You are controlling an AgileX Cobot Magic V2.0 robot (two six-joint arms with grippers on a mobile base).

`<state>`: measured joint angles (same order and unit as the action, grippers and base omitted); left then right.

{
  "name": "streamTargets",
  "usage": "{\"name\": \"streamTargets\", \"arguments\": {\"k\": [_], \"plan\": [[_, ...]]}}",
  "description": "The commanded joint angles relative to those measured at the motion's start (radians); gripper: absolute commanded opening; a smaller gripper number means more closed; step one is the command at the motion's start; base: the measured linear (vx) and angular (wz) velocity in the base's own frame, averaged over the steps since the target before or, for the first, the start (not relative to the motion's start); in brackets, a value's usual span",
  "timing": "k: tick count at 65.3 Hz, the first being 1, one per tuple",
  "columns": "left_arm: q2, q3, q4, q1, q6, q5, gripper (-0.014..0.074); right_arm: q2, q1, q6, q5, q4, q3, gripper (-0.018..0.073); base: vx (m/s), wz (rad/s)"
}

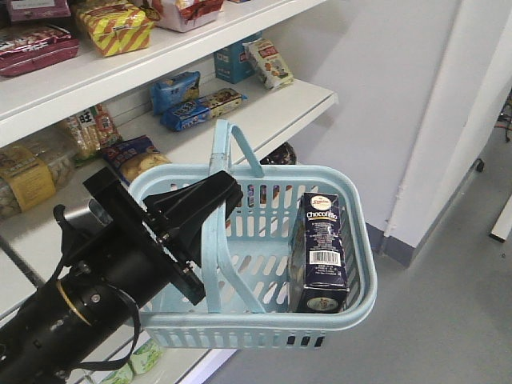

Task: Left arm holds basket, right arm returns cookies
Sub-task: 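Drive the base up to the snack shelf with the basket held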

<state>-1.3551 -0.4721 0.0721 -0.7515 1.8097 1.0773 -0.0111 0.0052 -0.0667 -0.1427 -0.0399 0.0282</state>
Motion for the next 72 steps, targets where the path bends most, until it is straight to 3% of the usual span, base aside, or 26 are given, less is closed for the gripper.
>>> {"name": "streamTargets", "arguments": {"k": [1, 72], "plan": [[0.034, -0.030, -0.012, -0.005, 0.000, 0.137, 0.0000, -0.009, -0.005, 0.009, 0.076, -0.003, 0.018, -0.0006, 0.05, 0.28], [0.034, -0.030, -0.012, -0.005, 0.000, 0.137, 0.0000, -0.009, -0.005, 0.009, 0.076, -0.003, 0.018, -0.0006, 0.03, 0.32]]}}
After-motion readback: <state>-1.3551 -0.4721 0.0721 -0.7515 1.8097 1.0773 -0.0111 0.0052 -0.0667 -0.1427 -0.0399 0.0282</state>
